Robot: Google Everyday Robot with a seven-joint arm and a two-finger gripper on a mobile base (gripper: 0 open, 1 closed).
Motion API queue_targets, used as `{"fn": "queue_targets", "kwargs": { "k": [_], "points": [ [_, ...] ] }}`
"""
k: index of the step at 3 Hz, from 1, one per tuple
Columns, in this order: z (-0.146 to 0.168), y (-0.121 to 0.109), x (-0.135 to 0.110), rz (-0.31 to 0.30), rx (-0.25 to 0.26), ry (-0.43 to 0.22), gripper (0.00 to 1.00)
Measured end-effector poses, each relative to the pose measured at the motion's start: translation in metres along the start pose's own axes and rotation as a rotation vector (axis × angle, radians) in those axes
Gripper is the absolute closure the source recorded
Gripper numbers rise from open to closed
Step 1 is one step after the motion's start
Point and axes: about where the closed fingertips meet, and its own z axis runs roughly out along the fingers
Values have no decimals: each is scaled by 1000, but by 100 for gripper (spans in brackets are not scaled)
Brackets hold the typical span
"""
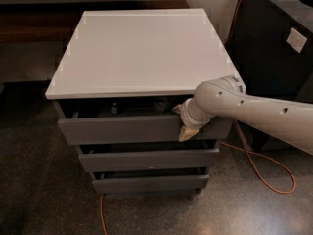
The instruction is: Pick water bottle from top drawer and place on counter
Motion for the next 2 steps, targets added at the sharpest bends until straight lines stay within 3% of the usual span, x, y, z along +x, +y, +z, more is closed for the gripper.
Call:
{"fn": "queue_targets", "kwargs": {
  "k": [1, 2],
  "points": [
    [-1, 4, 1, 10, -11, -22, 59],
    [-8, 13, -1, 19, -16, -40, 82]
  ]
}}
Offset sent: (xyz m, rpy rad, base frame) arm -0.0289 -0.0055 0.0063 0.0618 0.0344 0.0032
